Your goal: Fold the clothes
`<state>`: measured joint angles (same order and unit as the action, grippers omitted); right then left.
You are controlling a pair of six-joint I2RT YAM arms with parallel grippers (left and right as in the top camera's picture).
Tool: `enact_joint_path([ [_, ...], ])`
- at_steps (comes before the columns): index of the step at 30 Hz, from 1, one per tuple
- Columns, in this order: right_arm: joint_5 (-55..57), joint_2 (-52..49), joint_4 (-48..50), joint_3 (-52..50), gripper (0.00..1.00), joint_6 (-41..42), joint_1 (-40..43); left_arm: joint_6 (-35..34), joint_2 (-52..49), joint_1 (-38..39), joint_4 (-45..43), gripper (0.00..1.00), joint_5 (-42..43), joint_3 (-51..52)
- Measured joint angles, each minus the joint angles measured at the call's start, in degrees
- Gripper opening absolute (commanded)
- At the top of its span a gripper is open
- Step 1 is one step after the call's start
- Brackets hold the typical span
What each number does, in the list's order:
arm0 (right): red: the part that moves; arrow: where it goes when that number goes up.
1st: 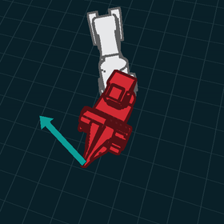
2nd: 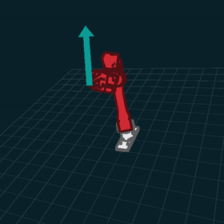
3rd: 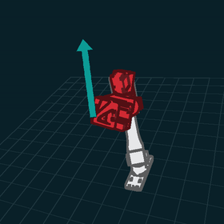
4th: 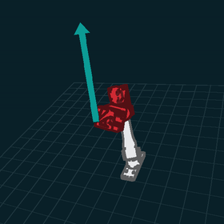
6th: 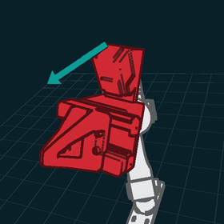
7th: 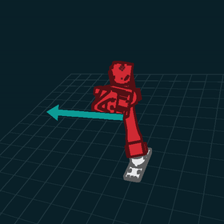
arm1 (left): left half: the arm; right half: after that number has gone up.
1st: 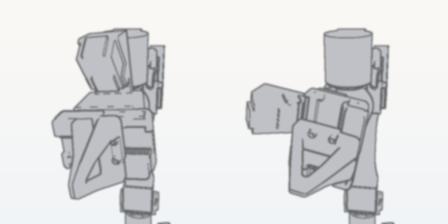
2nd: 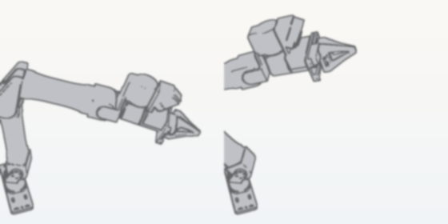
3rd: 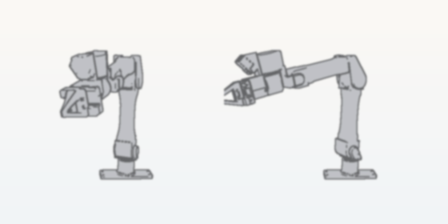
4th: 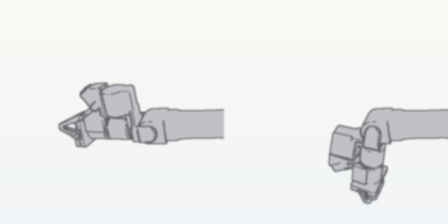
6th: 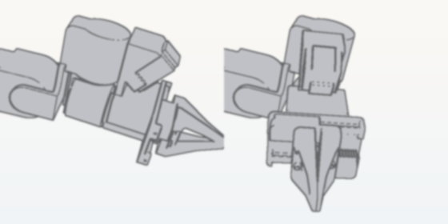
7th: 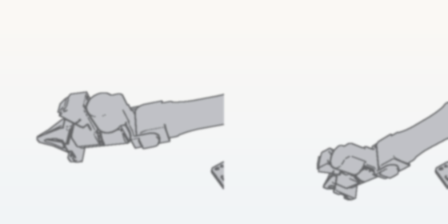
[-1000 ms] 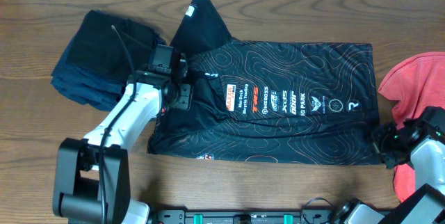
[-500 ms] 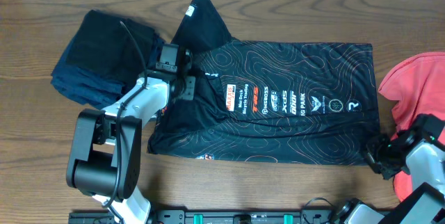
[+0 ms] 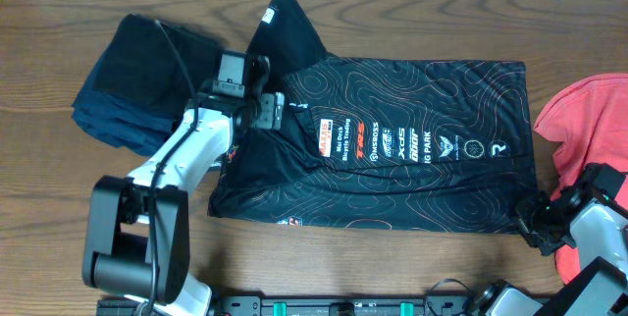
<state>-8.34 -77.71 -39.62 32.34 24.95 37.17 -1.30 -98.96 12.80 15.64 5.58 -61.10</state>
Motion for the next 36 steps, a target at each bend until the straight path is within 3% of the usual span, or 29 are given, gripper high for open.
enact_joint_path([
  [5, 0.1, 0.0, 0.2, 0.0, 0.25, 0.0, 0.0, 0.2, -0.7, 0.0, -3.7, 0.64, 5.1, -0.7],
  [12, 0.3, 0.0, 1.1, 0.0, 0.26, 0.0, 0.0, 0.1, -6.4, 0.0, -7.4, 0.61, 9.0, -0.7],
  [18, 0.3, 0.0, 2.0, 0.0, 0.27, 0.0, 0.0, 0.0, -10.3, 0.0, -9.0, 0.47, 10.9, -0.7],
  [24, 0.3, 0.0, 2.8, 0.0, 0.28, 0.0, 0.0, -0.1, -11.6, 0.0, -9.0, 0.26, 12.4, -0.7],
  [27, 0.3, 0.0, 2.8, 0.0, 0.28, 0.0, 0.0, 0.0, -11.6, 0.0, -9.0, 0.06, 12.7, -0.7],
  [36, 0.3, 0.0, 2.8, 0.0, 0.27, 0.0, 0.0, -1.1, -11.3, 0.0, -9.0, 0.06, 15.7, -0.7],
])
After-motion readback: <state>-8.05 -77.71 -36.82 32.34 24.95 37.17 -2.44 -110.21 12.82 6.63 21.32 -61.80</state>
